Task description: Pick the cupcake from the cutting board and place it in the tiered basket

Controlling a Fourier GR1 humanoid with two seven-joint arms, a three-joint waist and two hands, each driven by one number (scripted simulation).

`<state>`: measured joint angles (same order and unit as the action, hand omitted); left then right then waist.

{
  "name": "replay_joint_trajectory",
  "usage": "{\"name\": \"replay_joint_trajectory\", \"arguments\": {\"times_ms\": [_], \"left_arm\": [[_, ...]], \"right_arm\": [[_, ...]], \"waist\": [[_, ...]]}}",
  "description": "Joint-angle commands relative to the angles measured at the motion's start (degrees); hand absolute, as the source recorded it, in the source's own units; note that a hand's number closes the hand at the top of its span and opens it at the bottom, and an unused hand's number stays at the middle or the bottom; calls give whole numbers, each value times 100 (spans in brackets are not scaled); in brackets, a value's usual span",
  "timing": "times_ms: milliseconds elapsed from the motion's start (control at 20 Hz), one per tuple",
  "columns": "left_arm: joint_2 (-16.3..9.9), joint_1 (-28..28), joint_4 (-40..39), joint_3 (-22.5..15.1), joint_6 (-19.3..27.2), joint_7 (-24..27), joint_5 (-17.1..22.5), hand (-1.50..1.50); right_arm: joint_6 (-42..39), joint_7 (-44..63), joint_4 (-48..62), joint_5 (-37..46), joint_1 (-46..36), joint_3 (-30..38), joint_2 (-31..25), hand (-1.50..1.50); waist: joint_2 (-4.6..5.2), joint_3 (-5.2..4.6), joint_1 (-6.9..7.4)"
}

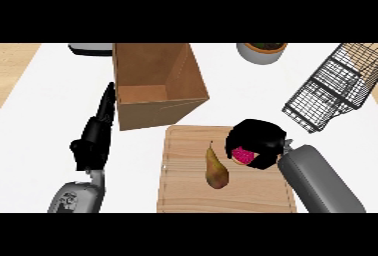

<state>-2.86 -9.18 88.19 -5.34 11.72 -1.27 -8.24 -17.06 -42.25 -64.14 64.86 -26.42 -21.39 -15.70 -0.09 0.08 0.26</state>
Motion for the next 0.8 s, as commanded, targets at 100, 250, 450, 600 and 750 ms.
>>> {"name": "replay_joint_trajectory", "arguments": {"times_ms": [100, 250, 450, 600, 750], "left_arm": [[-29, -94, 147, 76, -72, -266, 3, 0], [-27, 130, 505, -11, -55, -532, -107, 0], [-120, 108, 254, 193, -74, -256, 42, 0], [-126, 394, 317, 180, -68, -143, 41, 0], [-106, 198, 321, 144, -95, -245, 21, 0]], "right_arm": [[1004, -299, 182, 311, 140, 79, 264, 150], [1002, -109, 250, 363, 37, 234, 532, 150], [1559, 1, 10, 753, 953, 751, -1388, 150], [1991, 336, 95, 1017, 1415, 1174, -2136, 150], [2549, -56, 56, 468, 1876, 1873, -2517, 150]], "waist": [[10, -7, -5], [6, -7, -4], [-32, -11, -281], [-43, -14, -304], [-14, -7, -211]]}}
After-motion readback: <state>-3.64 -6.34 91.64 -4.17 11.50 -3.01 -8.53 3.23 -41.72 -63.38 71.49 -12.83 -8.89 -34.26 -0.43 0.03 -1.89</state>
